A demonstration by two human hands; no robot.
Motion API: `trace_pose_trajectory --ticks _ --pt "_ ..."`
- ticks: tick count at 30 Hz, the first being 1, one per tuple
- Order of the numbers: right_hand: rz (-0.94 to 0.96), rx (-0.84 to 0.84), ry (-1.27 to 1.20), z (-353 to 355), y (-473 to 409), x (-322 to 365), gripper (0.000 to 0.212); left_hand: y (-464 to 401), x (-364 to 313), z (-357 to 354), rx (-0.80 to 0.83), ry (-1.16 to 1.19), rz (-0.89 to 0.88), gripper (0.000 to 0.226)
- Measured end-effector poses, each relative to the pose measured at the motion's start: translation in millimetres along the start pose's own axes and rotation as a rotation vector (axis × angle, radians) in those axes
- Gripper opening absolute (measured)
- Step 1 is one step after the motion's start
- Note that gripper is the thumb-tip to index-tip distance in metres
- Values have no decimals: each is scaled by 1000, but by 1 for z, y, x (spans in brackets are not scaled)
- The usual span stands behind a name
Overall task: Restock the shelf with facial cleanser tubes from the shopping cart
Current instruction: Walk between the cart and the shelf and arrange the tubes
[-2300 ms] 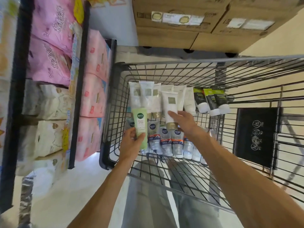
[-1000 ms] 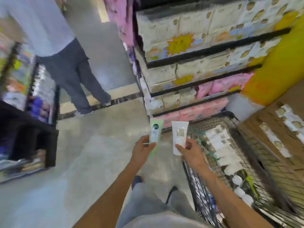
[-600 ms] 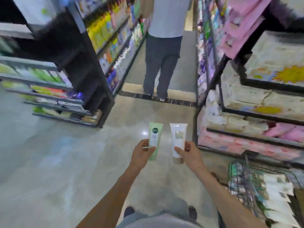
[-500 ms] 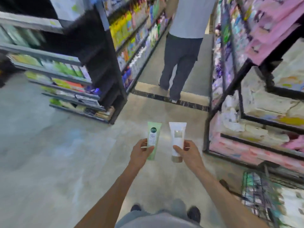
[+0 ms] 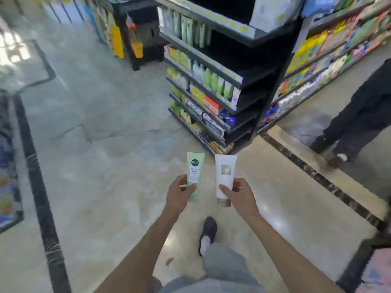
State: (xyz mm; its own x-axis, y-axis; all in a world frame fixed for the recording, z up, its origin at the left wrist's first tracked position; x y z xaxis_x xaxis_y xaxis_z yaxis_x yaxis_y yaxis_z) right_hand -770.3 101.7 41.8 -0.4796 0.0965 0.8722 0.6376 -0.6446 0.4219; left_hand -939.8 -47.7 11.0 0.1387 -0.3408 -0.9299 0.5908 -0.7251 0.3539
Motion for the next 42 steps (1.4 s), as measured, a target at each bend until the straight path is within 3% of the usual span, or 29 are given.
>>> trace_pose_trajectory --ticks 12,19,26,33,39,42 --pt "108 206 53 -85 -237 150 32 -171 -73 146 -240 52 8 33" --pt "150 226 55 -112 -333 224 29 -267 -117 201 -263 69 -19 29" --pt "133 101 24 -124 -426 261 34 -386 -152 244 -140 10 -43 28" --pt "81 -129 -59 -134 -496 299 40 -507 -204 282 135 -144 -53 33" --pt "35 -308 -125 -144 -531 323 51 -593 -240 292 311 -52 42 31" --pt "17 -372 -127 -145 -542 336 42 -627 -252 288 398 -175 -1 42"
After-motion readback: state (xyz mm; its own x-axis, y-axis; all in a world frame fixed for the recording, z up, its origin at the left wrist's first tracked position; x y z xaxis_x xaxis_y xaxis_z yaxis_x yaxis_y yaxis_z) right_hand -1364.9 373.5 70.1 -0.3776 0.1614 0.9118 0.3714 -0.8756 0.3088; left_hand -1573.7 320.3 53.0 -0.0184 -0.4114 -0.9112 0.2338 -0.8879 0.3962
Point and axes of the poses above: each hand's wrist, its own y-axis away from the middle knuckle, its own z-axis out of the back of the hand, x = y × z, the point moved 4 cm from there along -y, towards the middle knuckle, and after that the axes turned 12 degrees about x, right-handed, at the moved point
